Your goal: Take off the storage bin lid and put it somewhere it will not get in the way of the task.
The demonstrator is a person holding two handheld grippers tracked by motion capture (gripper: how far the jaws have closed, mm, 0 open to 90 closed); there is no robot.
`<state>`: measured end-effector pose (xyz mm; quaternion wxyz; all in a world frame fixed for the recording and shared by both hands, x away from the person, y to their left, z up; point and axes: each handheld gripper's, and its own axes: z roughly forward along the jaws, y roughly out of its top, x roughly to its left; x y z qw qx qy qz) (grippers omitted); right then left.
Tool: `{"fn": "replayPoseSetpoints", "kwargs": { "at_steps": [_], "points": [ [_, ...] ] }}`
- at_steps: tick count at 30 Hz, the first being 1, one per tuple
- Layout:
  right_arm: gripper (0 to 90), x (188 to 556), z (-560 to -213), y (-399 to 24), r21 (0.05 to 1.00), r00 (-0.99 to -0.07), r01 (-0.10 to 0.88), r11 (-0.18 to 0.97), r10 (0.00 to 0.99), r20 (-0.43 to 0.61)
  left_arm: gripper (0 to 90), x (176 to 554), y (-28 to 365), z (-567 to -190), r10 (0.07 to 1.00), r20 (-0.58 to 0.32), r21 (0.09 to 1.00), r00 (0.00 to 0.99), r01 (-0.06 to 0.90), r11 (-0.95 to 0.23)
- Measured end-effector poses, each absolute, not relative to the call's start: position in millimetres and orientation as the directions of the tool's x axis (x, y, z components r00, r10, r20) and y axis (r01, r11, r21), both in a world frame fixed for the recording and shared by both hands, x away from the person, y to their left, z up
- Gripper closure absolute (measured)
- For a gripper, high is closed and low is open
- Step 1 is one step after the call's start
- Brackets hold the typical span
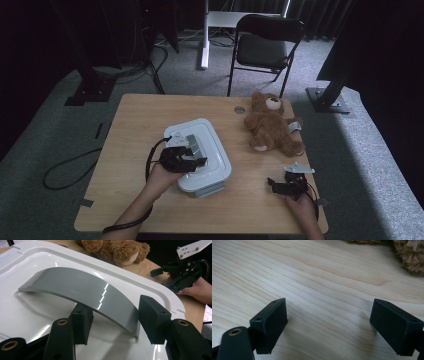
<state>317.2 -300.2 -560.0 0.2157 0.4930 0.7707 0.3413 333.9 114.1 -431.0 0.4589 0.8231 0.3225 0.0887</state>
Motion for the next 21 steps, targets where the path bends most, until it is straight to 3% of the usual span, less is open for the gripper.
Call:
{"fn": "replayPoseSetpoints", "kwargs": {
  "at_steps": [21],
  "points": [
    [13.4, 317, -560, -300, 0.738, -0.421, 0.613, 0.281, 0.907, 0.004, 47.5, 326, 137, -405, 0.623, -0.121, 0.839, 0.773, 0.415, -0.352]
  ]
}}
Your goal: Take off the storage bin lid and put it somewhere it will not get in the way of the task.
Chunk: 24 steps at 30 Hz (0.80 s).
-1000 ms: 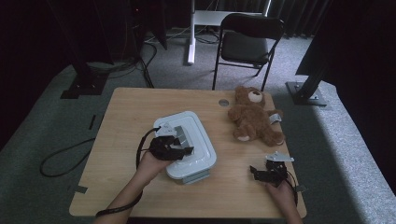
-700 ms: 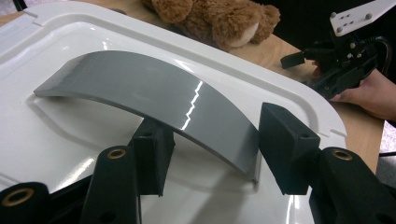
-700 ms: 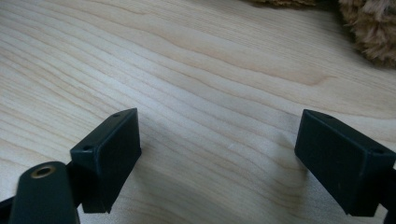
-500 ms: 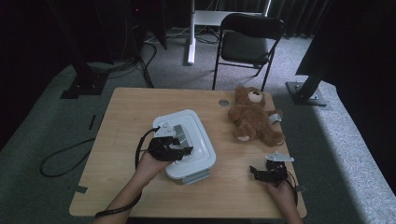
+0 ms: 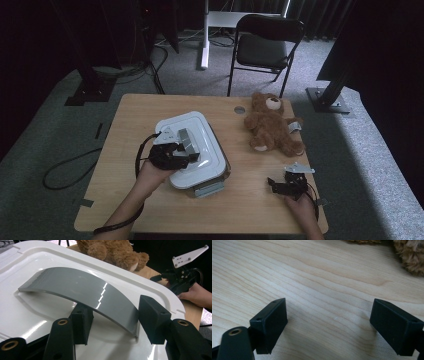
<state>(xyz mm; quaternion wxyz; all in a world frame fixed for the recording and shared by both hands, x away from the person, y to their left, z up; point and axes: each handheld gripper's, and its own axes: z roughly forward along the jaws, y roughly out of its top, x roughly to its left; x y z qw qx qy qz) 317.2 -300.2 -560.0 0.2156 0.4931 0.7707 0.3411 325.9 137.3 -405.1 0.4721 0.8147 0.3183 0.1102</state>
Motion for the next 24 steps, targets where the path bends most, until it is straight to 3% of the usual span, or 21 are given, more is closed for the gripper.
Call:
{"fn": "replayPoseSetpoints", "kwargs": {
  "at_steps": [24],
  "points": [
    [13.4, 317, -560, -300, 0.739, -0.42, 0.613, 0.28, 0.908, 0.004, 47.5, 316, 180, -391, 0.679, -0.088, 0.846, 0.729, 0.415, -0.336]
  ]
}}
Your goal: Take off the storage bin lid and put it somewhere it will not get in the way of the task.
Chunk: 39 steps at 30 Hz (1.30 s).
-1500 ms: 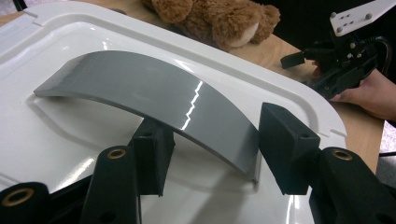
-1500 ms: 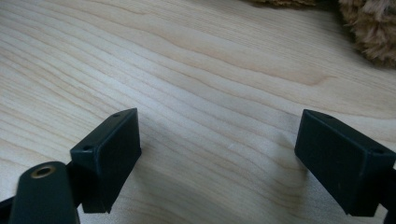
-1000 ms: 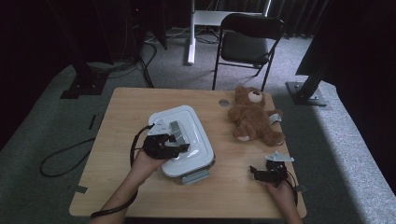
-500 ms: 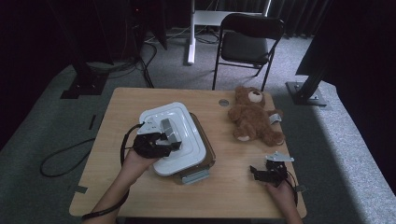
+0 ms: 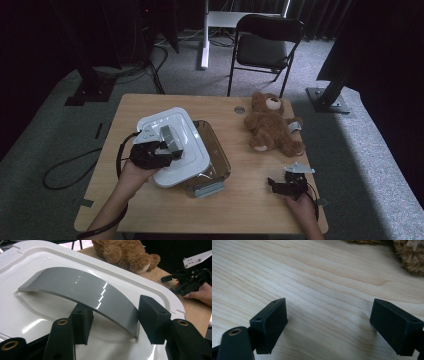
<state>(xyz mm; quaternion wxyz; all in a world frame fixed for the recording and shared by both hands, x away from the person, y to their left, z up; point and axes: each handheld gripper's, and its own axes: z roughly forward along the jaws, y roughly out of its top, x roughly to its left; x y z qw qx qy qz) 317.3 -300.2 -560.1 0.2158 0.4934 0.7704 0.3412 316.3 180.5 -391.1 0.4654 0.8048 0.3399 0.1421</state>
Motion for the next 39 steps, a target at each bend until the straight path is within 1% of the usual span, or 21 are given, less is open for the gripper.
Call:
{"fn": "replayPoseSetpoints", "kwargs": {
  "at_steps": [9, 19, 30, 39],
  "points": [
    [13.4, 317, -560, -300, 0.739, -0.421, 0.612, 0.282, 0.907, 0.003, 47.5, 311, 201, -389, 0.701, -0.071, 0.844, 0.709, 0.418, -0.337],
    [13.4, 317, -560, -300, 0.739, -0.419, 0.613, 0.281, 0.908, 0.002, 47.5, 307, 229, -398, 0.729, -0.085, 0.839, 0.679, 0.443, -0.315],
    [13.4, 317, -560, -300, 0.739, -0.419, 0.613, 0.281, 0.908, 0.002, 47.5, 299, 254, -405, 0.72, -0.071, 0.849, 0.691, 0.421, -0.32],
    [13.4, 317, -560, -300, 0.739, -0.419, 0.613, 0.281, 0.908, 0.002, 47.5, 295, 271, -412, 0.725, -0.076, 0.845, 0.685, 0.43, -0.318]
  ]
}}
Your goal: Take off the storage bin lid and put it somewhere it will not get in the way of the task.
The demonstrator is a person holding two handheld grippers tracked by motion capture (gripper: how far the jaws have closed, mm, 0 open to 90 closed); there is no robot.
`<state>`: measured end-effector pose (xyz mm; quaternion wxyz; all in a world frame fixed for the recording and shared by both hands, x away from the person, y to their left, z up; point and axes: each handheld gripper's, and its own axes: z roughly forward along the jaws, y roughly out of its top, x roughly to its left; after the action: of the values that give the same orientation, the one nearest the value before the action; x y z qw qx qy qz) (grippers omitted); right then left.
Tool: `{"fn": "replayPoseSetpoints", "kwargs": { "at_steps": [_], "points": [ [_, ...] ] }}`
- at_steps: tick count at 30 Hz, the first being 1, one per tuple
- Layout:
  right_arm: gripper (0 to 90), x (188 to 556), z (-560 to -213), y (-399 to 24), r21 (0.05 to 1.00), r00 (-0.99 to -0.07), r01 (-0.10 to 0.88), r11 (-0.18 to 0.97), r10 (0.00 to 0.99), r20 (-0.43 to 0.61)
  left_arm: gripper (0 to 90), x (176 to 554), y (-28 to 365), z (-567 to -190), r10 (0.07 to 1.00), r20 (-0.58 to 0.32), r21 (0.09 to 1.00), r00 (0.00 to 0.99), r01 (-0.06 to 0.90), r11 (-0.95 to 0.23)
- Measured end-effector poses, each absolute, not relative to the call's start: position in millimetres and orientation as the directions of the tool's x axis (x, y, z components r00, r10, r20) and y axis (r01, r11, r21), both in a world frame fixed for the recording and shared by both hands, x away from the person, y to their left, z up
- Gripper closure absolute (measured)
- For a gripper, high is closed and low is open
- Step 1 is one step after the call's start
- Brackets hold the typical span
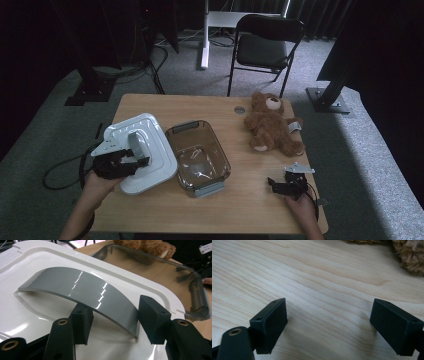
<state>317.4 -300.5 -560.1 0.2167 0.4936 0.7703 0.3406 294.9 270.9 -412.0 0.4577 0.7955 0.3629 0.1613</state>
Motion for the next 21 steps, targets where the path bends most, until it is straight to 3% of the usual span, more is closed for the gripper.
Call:
{"fn": "replayPoseSetpoints", "kwargs": {
  "at_steps": [21],
  "points": [
    [13.4, 317, -560, -301, 0.738, -0.417, 0.614, 0.279, 0.909, 0.003, 47.4, 302, 294, -456, 0.706, -0.152, 0.829, 0.692, 0.478, -0.289]
  ]
}}
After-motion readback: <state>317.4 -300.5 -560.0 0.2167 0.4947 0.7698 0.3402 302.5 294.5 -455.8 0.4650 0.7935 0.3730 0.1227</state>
